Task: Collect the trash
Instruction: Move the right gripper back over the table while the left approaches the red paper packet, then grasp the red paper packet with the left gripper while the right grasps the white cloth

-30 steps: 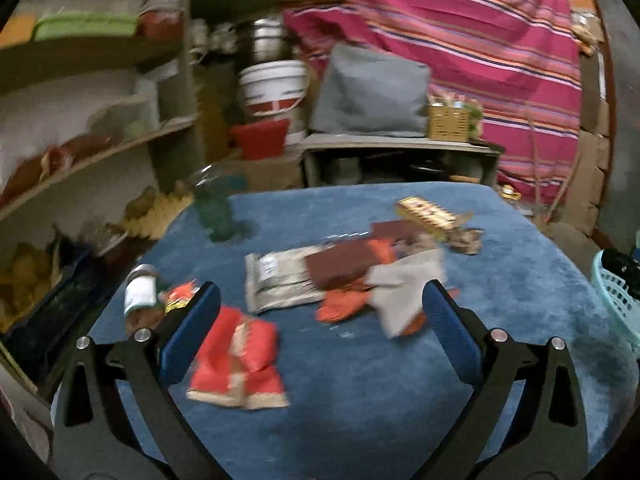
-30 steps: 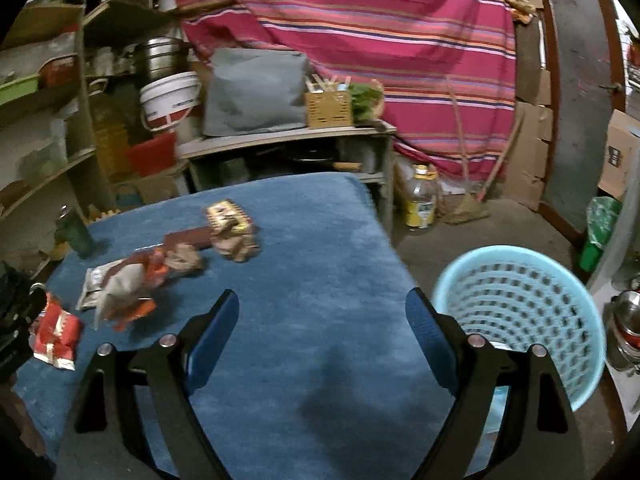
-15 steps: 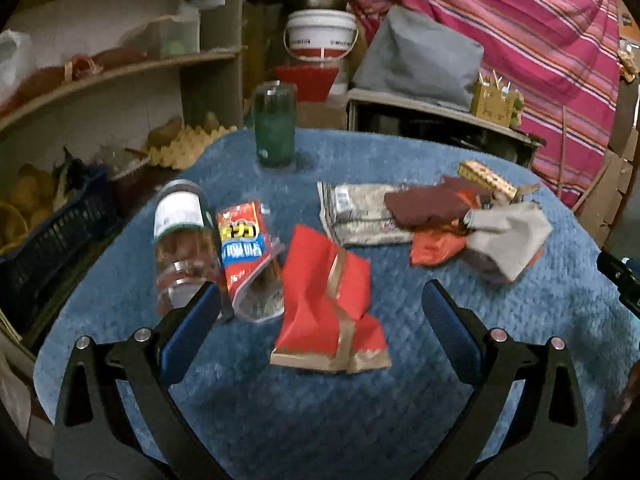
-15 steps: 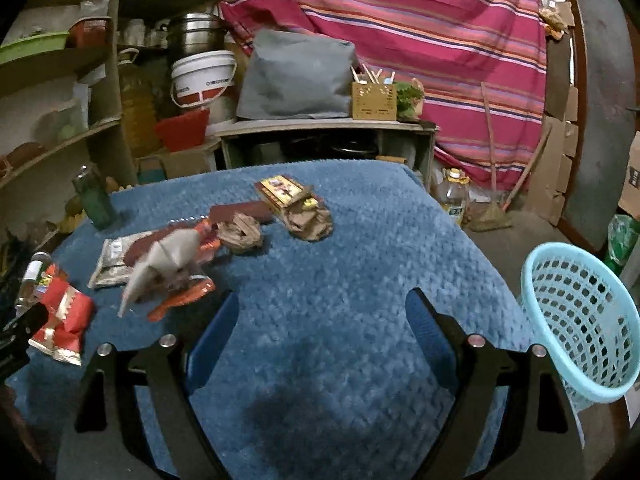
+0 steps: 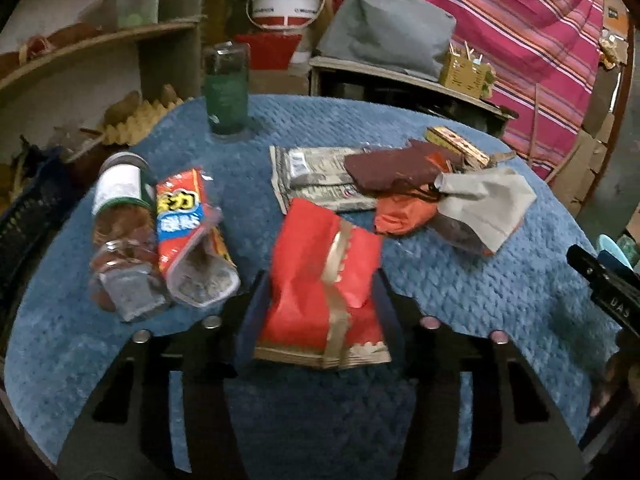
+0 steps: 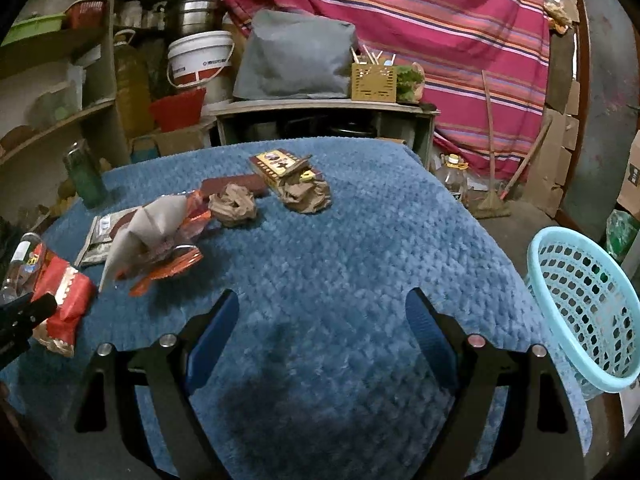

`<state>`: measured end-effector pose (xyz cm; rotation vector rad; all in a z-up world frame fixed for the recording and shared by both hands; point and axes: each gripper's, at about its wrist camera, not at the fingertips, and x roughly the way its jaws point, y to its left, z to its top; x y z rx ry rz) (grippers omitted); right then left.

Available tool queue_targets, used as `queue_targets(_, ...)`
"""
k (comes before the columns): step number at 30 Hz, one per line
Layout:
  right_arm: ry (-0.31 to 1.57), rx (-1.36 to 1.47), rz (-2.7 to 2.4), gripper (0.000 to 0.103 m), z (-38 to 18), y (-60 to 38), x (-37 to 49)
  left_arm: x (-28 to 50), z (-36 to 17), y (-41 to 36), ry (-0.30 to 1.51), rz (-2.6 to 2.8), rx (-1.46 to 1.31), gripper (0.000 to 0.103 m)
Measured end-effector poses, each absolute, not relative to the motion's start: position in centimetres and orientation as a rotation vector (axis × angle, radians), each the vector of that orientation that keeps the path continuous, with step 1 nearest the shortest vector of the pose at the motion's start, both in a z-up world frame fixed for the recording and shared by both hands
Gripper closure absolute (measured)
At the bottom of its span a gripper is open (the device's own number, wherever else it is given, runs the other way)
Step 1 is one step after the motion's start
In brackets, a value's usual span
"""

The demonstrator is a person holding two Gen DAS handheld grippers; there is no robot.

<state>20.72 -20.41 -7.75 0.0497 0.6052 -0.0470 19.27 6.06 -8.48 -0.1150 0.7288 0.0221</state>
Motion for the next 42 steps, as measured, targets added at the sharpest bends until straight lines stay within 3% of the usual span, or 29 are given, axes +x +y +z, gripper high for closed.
queue_targets(2,0.608,0.039,-0.042,0.019,-7.7,-20.1,20.8,19.6,-8.8,5.9,0.751,0.009,-0.119,0.066)
queue_targets(8,0.607,0.017,-0.023,0.019,-7.1,-19.5,20.8,19.5,-8.7,5.7,0.749,-0.029,-0.133,0.068)
queue_targets(9,0.608,0.015,-0.017,0.019,-6.9,-19.4,20.9,19.4,-8.6,5.6,0.742,-0.027,-0.128,0.076)
queue_targets(10,0.605,0.010,-0.010,0.019,-6.7,-19.1,20.9,19.4,-8.5,5.6,0.737,-0.023,-0.124,0.092)
queue_targets(22,0.570,-0.053,0.091,0.019,-3.3,-14.6,22.9,19.3,-4.3,6.3,0.622,0.043,-0.046,0.092)
queue_targets(28,0.643,-0.111,0.150,0.020,-4.2,-11.6,25.4,19.7,-3.4,8.2,0.616,0.074,-0.070,0.093)
queue_targets(30,0.665,-0.114,0.172,0.024,-4.7,-11.0,25.8,19.7,-3.3,8.4,0.616,0.079,-0.066,0.092)
queue_targets(32,0.679,-0.134,0.197,0.051,-5.0,-10.3,26.0,19.8,-3.0,8.6,0.614,0.083,-0.069,0.093)
queue_targets(34,0.708,-0.145,0.243,0.072,-5.3,-9.8,26.4,19.7,-2.7,8.7,0.613,0.080,-0.078,0.092)
queue_targets(35,0.714,-0.139,0.259,0.077,-5.3,-9.9,26.4,19.7,-2.4,8.6,0.611,0.078,-0.080,0.092)
queue_targets(37,0.698,-0.125,0.273,0.082,-4.8,-10.4,26.1,19.5,-1.8,8.2,0.603,0.084,-0.069,0.092)
queue_targets(42,0.650,-0.055,0.270,0.083,-2.6,-14.2,24.9,18.8,-0.4,6.9,0.577,0.081,-0.065,0.092)
